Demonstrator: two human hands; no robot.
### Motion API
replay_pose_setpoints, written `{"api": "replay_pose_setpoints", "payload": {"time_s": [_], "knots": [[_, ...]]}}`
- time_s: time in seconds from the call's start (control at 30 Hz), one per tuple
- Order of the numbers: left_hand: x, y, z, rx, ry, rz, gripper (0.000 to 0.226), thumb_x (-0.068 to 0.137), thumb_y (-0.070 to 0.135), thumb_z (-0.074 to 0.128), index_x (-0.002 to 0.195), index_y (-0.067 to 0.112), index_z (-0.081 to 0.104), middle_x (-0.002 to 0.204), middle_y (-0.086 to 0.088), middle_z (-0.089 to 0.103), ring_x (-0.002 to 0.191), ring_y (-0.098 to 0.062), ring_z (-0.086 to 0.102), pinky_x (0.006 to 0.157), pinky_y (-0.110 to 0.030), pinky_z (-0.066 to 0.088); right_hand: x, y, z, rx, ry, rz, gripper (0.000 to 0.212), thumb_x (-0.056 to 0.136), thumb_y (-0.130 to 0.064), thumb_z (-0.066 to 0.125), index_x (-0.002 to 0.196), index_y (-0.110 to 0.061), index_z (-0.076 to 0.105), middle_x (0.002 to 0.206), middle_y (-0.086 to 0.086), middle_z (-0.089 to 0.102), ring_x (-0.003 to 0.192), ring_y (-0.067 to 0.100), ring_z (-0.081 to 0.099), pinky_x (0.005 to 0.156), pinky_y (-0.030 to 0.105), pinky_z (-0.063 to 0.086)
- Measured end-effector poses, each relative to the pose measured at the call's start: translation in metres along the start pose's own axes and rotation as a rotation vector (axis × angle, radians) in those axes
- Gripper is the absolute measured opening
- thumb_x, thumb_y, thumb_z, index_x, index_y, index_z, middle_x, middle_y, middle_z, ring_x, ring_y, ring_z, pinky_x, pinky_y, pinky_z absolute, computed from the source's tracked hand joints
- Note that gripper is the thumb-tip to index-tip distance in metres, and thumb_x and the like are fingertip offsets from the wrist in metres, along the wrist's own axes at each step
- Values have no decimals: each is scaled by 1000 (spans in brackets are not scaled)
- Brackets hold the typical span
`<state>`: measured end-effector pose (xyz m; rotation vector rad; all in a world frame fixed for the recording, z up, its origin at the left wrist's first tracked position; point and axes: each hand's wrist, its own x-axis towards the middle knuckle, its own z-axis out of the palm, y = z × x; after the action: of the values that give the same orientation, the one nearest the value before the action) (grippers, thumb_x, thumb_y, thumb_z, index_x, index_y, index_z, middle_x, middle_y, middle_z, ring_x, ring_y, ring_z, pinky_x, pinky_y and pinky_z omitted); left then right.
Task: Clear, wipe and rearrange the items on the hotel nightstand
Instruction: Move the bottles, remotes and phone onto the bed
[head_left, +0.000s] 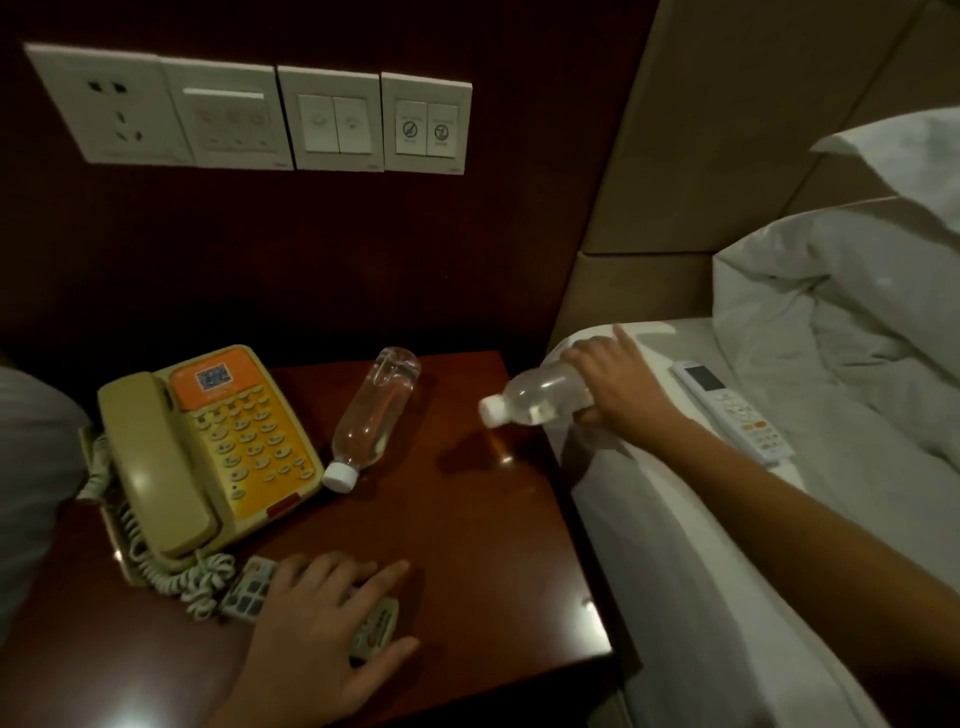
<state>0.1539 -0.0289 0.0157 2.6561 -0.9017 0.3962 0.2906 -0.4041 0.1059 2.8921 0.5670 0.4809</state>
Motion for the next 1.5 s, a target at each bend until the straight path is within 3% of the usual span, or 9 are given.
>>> {"api": "replay_pose_setpoints", "payload": {"time_s": [0.17, 0.33, 0.5, 0.63, 0.77, 0.93, 1.07, 1.3, 1.5], "knots": [[6, 0, 3, -2, -15, -4, 60, 80, 74, 45, 116, 32, 69, 91, 9, 68, 94, -14, 57, 80, -41, 40, 9, 75, 8, -66, -76, 391, 78, 72, -34, 79, 136, -9, 42, 132, 17, 52, 126, 35, 44, 114, 58, 12], [8, -5, 7, 34, 54, 20, 62, 83, 74, 38, 114, 30, 68, 86, 8, 69, 94, -13, 50, 80, -37, 34, 20, 109, 27, -113, -173, 414, 72, 77, -27, 74, 138, -15, 38, 138, 15, 45, 136, 36, 31, 115, 57, 7], [9, -9, 9, 93, 46, 8, 59, 86, 75, 26, 118, 33, 53, 81, 8, 72, 93, -11, 48, 79, -36, 34, 19, 124, 46, -33, -114, 586, 58, 86, -8, 60, 139, -14, 38, 139, 17, 46, 136, 40, 29, 113, 51, 23], [7, -8, 9, 94, 81, -1, 57, 86, 74, 28, 117, 34, 54, 85, 9, 73, 96, -11, 50, 83, -37, 35, 19, 125, 48, 55, -194, 773, 50, 96, -7, 41, 145, -14, 31, 150, 20, 29, 140, 40, 20, 113, 48, 21], [7, -10, 10, 111, 67, 0, 57, 87, 75, 26, 116, 34, 54, 84, 11, 71, 96, -9, 49, 85, -38, 34, 31, 131, 48, 77, -255, 840, 68, 89, -18, 58, 148, -17, 22, 154, 17, 19, 142, 37, 16, 115, 51, 21], [4, -9, 12, 62, 91, -11, 57, 85, 73, 32, 117, 34, 58, 86, 10, 71, 97, -9, 50, 87, -38, 35, 32, 115, 51, 106, -236, 812, 55, 95, -11, 40, 146, -17, 24, 148, 22, 31, 127, 42, 41, 102, 52, 40], [2, -5, 6, -1, 77, -43, 58, 82, 72, 41, 113, 31, 70, 92, 11, 69, 99, -10, 53, 88, -41, 37, 53, 73, 38, -4, -132, 629, 53, 88, -13, 51, 138, -11, 35, 132, 23, 50, 115, 38, 51, 94, 51, 45], [1, -1, 1, -42, 53, -80, 57, 83, 69, 44, 117, 30, 68, 96, 10, 68, 97, -14, 61, 89, -44, 39, 110, -145, 17, 38, -124, -453, 74, 87, -13, 60, 148, -25, 21, 155, 11, 25, 143, 31, 21, 114, 48, 24], [2, 0, -3, -50, 35, -83, 56, 85, 68, 43, 116, 28, 68, 96, 8, 68, 94, -17, 63, 88, -46, 41, 133, -184, 27, -82, -193, -617, 58, 82, -13, 64, 135, -19, 41, 137, 9, 48, 133, 30, 37, 109, 54, 26]]}}
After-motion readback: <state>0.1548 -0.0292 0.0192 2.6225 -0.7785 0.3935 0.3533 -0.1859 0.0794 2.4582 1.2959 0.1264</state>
